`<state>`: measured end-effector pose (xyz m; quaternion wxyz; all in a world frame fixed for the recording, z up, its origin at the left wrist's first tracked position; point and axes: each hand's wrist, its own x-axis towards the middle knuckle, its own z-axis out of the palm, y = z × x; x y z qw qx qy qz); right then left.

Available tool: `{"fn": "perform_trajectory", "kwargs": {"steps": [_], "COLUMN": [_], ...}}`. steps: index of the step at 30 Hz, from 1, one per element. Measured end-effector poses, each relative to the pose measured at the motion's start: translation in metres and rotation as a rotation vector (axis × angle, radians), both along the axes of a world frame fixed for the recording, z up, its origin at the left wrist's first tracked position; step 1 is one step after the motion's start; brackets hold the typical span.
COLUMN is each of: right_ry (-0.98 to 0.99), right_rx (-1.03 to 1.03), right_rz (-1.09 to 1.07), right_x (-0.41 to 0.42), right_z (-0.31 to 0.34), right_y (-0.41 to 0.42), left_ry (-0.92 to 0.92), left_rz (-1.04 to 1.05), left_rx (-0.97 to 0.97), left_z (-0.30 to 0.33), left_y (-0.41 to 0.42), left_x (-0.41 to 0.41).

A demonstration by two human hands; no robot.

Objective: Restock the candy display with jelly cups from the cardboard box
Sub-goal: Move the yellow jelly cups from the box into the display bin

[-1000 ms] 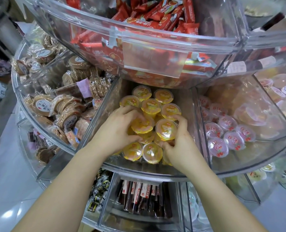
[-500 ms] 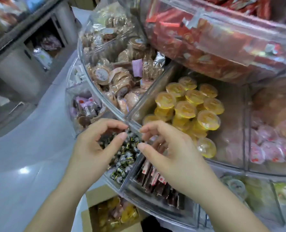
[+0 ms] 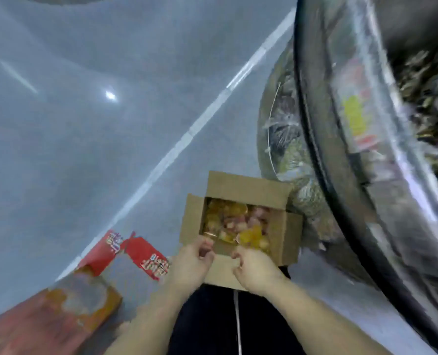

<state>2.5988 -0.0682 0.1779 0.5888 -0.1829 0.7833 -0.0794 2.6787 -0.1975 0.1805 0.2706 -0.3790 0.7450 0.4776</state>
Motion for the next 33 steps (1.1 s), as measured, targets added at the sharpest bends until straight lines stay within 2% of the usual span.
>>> {"fn": "perform_trajectory", "kwargs": {"steps": [2,5,8,10,14,18,22,24,26,28,30,33], "right_ry": [-0.004,0.065,0.144,0.189,0.404,0.377,0.339,0.303,0.346,0.361,0.293,0.003], "right_rx": [0.141,0.214,0.195,0.200,0.115,0.050,0.003,-0.049,-0.169,-0.300,-0.334,-0.293], "right_rz": [0.020,-0.043,-0.127,-0.090,-0.050,0.146,0.034,-0.015,-0.131,-0.377,-0.750,-1.421], "right_x": [0.000,-0.011,-0.020,-0.021,-0.020,-0.029,-0.043,-0.045,-0.043,-0.034,-0.024,-0.012], "right_z": [-0.072,-0.165,-0.242,-0.280,-0.321,-0.346,-0.354,-0.340,-0.313,-0.282,-0.250,-0.195], "right_y": [0.008,0.017,0.023,0.027,0.018,-0.005,-0.010,0.006,0.024,0.035,0.034,0.024], "left_ry": [-0.105,-0.127,-0.157,-0.189,-0.284,-0.313,-0.273,-0.235,-0.181,-0.149,-0.123,0.002], "left_rz": [-0.143,-0.244,-0.198,-0.071,0.011,-0.009,0.118,0.342,0.645,0.875,0.961,1.019], "left_rx": [0.012,0.014,-0.036,-0.037,-0.165,-0.281,-0.200,-0.026,0.239,0.485,0.650,0.810], "left_z": [-0.061,-0.148,-0.222,-0.262,-0.306,-0.326,-0.334,-0.322,-0.304,-0.280,-0.253,-0.198], "left_y": [0.003,0.010,0.024,0.035,0.049,0.051,0.042,0.037,0.034,0.031,0.027,0.021], "left_x": [0.007,0.004,-0.006,-0.010,-0.014,-0.024,-0.025,-0.023,-0.017,-0.009,-0.002,0.001]}}
